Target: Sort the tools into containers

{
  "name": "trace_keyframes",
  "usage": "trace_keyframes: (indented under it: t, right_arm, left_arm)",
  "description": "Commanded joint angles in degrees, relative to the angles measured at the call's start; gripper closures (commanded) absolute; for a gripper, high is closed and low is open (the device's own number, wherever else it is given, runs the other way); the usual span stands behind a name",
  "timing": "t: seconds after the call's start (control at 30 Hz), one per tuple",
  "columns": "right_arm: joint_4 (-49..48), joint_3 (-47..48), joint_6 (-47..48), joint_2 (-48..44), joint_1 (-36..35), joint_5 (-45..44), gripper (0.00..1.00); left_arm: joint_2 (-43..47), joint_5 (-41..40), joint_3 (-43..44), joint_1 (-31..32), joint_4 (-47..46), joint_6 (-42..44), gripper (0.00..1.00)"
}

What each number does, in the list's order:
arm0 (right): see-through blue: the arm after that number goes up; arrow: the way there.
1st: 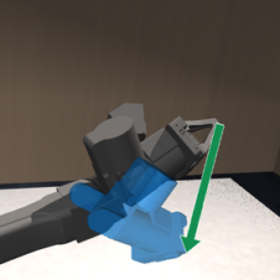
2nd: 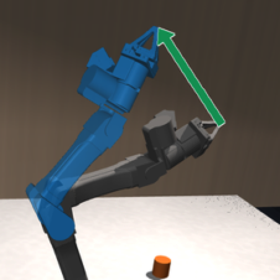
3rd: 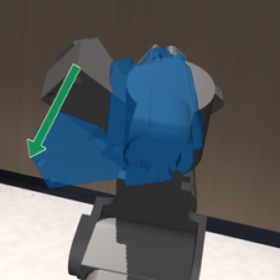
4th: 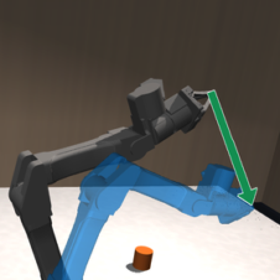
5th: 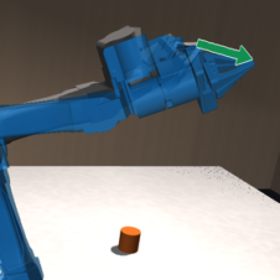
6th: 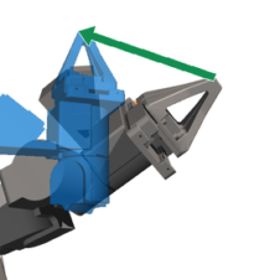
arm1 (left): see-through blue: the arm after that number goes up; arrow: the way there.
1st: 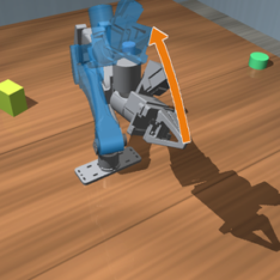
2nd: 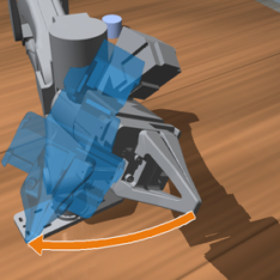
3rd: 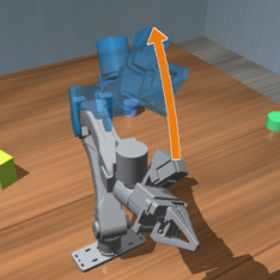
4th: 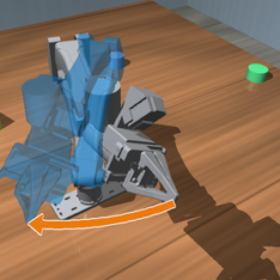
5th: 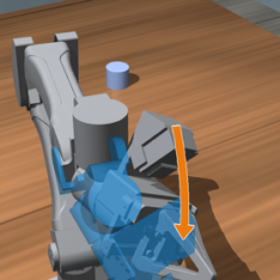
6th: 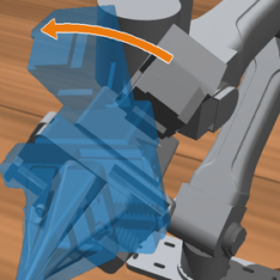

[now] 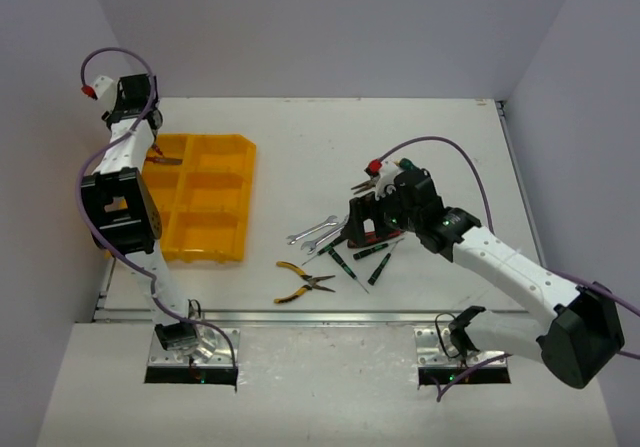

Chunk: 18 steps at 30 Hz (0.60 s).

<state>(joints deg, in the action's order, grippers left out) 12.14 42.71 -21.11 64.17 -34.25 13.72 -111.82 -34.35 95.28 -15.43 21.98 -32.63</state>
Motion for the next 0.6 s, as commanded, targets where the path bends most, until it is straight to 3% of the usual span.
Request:
trace_keyframes:
  t: [0.0,0.1,0.13,0.27,0.4,0.47,0.57]
  right_arm:
    - [4.0,4.9,2.1,6.0,-0.1,-13.1,0.01]
    - [4.1,5.7,1.4,8.4,-0.2,-14.3,0.01]
    - [4.0,5.7,1.1,8.8,-0.4,-14.5,0.01]
    - [4.6,7.1,-1.7,11.2,-0.8,-19.3,0.01]
    - [10.3,11.8,-8.3,14.3,-1.0,-30.2,0.01]
    - [10.8,14.7,-8.6,16.5,-0.9,-34.1,0.01]
    - [8.3,18.3,-1.9,19.7,0.6,-32.7,0.01]
  left_arm:
    - [2.0,6.1,-1.3,-0.9,0.0,-2.4,0.49]
    - [3.0,7.7,-2.7,-1.4,0.7,-4.0,0.08]
    - [3.4,8.2,-3.2,-1.6,0.8,-4.4,0.00]
    - [6.3,10.3,-3.5,-2.1,1.6,-4.8,0.00]
    - [11.3,12.7,-4.1,-2.0,1.7,-4.9,0.00]
    - [17.1,14.7,-6.0,-2.1,1.1,-4.7,0.00]
    - [22.2,18.7,-10.3,-2.0,-1.1,-4.4,0.00]
